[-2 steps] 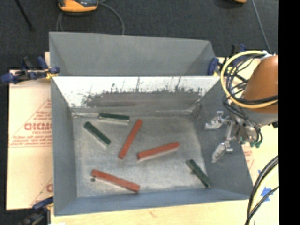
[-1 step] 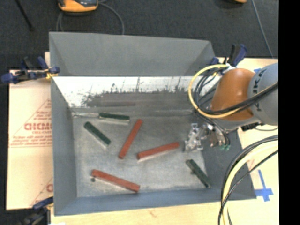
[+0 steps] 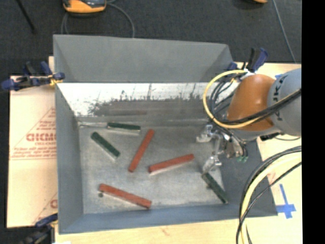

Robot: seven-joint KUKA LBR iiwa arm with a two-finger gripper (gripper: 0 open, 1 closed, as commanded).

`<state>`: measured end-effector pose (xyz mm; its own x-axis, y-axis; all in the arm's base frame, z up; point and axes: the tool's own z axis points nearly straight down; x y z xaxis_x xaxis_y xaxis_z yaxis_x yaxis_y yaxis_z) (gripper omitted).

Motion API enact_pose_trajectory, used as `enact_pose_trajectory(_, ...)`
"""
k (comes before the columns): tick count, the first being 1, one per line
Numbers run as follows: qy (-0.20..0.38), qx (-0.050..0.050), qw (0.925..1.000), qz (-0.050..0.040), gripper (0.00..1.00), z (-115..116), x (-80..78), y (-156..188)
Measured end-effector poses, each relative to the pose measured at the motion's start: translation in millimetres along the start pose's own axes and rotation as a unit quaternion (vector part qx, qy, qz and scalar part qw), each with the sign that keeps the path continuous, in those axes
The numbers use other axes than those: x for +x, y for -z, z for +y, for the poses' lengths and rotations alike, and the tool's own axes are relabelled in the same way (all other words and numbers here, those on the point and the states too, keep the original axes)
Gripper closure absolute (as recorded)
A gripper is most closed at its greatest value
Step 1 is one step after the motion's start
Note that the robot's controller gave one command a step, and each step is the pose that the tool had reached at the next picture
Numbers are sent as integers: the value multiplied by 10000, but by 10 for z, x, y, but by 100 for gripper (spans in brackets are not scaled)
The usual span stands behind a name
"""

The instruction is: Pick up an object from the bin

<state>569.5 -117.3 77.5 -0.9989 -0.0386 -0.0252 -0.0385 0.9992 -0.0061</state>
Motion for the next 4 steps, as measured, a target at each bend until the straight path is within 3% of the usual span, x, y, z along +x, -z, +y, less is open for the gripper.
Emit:
enact_pose_trajectory(1,5,-1,10000,3,0,1,2,0)
enact_pose_trajectory(2,-788,23,9969,76,100,584,80,39)
enact_pose_trajectory(3,-783,23,9969,76,100,585,80,40)
enact_pose_trajectory(4,-953,-15,9954,64,100,590,-120,1876)
